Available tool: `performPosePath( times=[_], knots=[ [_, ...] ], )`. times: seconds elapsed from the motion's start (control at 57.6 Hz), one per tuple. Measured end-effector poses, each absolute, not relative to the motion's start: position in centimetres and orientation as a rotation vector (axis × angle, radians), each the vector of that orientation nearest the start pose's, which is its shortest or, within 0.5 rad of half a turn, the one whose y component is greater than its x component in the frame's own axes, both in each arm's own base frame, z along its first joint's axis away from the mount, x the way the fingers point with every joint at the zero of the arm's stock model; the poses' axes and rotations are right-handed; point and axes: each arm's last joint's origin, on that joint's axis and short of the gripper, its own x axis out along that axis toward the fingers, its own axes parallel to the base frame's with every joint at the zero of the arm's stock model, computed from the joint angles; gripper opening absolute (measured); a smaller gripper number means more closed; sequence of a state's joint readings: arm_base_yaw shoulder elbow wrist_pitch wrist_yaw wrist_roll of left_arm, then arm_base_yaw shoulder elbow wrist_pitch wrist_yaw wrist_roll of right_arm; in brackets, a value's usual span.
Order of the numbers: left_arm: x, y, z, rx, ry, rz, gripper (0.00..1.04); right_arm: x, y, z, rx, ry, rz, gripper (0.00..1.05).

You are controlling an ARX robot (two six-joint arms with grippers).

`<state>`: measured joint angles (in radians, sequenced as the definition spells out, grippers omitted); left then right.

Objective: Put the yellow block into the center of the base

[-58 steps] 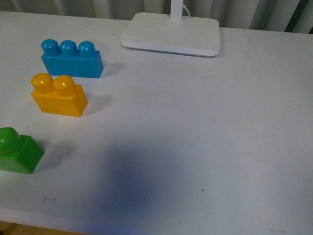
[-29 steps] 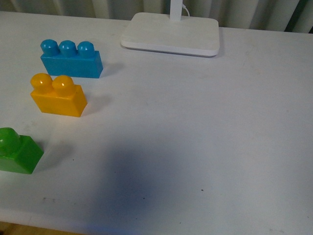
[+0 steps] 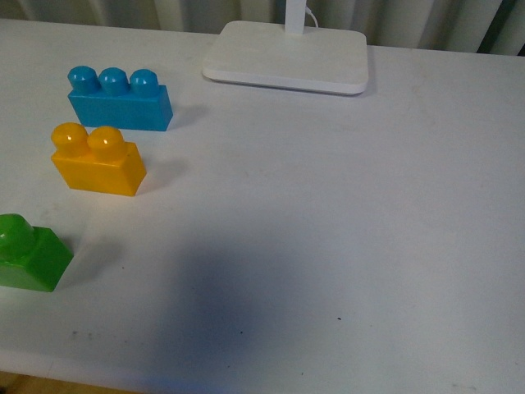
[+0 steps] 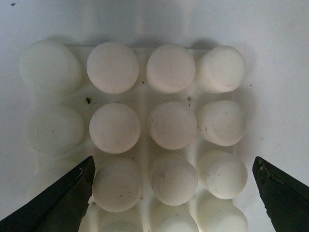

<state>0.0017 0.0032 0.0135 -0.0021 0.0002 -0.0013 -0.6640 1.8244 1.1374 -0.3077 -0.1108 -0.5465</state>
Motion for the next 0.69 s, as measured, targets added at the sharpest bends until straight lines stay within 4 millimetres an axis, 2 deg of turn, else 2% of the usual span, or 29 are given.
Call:
performPosePath(
  times=[0.156, 0.469, 0.695],
  knots=[
    [9.7, 0.0, 16.8, -0.001, -0.008, 0.001, 0.98, 29.6, -22.9, 16.5, -0.097, 1.029, -0.229, 0.96],
    [9.7, 0.0, 16.8, -0.001, -0.008, 0.002, 0.98, 29.7, -22.7, 15.9, -0.053, 1.044, -0.167, 0.96],
    [9.7, 0.0, 16.8, -0.001, -0.008, 0.002, 0.98, 29.2, -21.4, 15.0, 0.028, 1.012, -0.139, 0.96]
  ],
)
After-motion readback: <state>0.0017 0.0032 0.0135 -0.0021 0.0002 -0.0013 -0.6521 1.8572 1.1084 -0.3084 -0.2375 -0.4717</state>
